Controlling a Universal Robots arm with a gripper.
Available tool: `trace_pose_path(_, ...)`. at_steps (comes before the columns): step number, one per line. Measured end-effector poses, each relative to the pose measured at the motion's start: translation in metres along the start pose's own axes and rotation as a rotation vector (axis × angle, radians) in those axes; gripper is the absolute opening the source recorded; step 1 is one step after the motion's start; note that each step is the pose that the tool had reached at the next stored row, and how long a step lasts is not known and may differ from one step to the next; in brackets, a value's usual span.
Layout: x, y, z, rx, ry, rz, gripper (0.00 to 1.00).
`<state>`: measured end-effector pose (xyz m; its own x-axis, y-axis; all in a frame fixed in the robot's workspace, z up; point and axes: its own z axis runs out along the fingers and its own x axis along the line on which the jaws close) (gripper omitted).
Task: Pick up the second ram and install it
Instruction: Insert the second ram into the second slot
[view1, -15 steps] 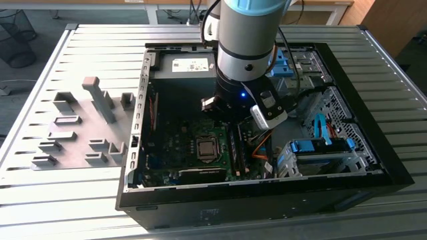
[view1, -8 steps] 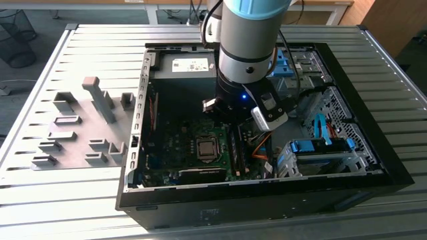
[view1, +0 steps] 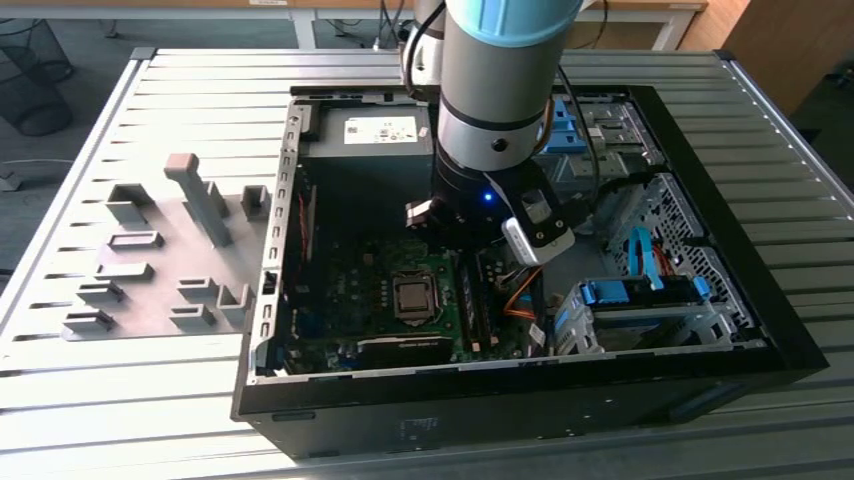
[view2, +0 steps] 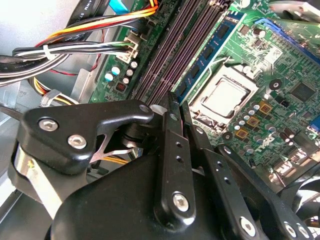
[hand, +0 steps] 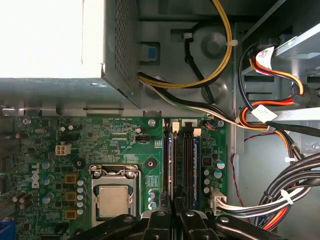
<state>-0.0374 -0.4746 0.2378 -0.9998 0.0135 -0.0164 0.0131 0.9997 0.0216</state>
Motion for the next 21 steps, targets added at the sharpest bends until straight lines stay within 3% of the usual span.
trace_pose_path(21,-0.0024,-0.0024,0.0054,-0.0005,0.0,0.001,0.14)
